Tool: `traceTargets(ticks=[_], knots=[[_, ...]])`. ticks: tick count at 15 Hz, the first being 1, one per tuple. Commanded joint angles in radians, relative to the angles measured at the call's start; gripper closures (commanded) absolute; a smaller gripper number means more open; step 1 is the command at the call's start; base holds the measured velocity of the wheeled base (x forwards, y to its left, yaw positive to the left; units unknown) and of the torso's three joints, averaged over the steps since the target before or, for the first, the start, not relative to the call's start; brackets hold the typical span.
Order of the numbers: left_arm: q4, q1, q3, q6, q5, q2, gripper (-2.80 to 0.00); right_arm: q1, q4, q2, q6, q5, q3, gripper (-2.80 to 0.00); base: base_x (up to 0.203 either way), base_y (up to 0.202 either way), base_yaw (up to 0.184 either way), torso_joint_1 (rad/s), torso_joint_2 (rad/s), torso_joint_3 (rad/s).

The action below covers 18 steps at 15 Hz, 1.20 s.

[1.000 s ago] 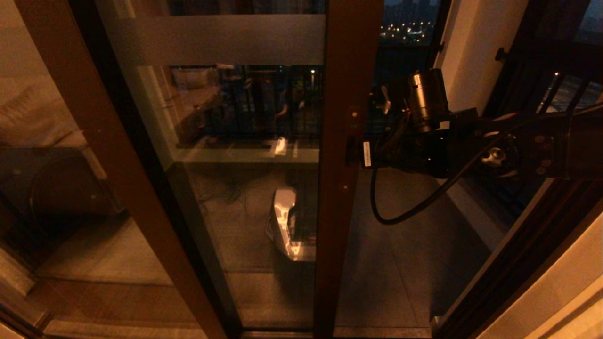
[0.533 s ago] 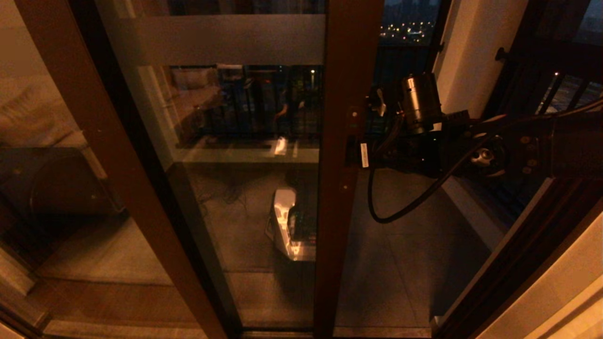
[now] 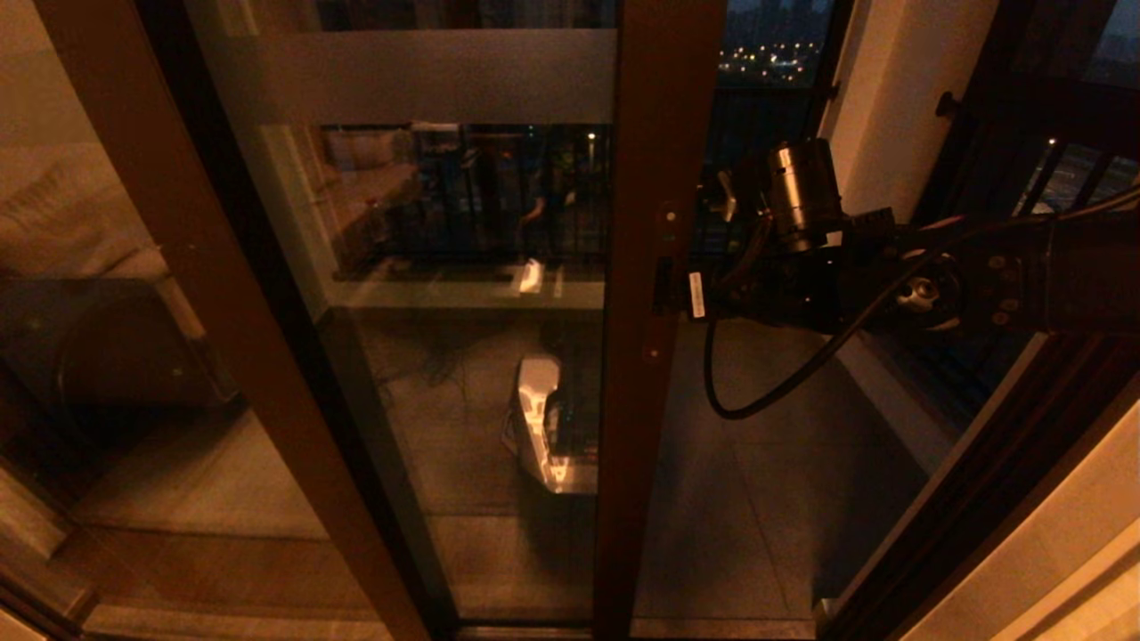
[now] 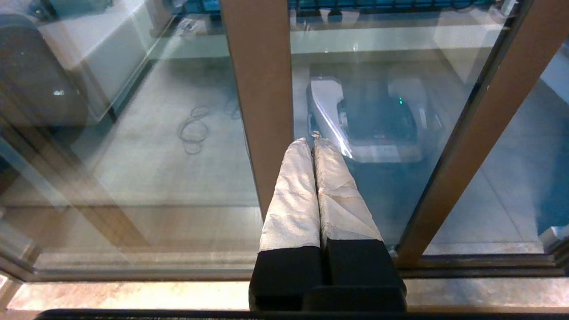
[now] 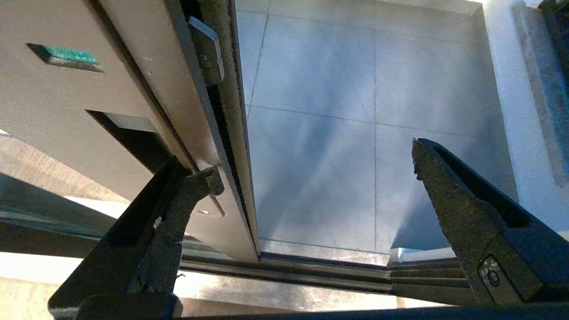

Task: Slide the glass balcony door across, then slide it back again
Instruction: Close the slid door

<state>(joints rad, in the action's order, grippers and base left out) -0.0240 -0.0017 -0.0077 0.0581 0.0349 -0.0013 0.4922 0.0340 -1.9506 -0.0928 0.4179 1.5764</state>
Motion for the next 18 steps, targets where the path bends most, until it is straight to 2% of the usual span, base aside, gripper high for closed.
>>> traceTargets(ticks=[1,18], knots=[[0.000,0.000,0.000,0.000,0.000,0.001,0.00,-0.009,-0.002,0.004,-0.001,0.007,0.001,-2.80,0.000,0.000,0.000,0.000,0.00,0.000],[0.001,0.000,0.000,0.000,0.000,0.001,0.00,-0.053,0.000,0.016,0.022,0.007,-0.014,-2.80,0.000,0.000,0.000,0.000,0.00,0.000]])
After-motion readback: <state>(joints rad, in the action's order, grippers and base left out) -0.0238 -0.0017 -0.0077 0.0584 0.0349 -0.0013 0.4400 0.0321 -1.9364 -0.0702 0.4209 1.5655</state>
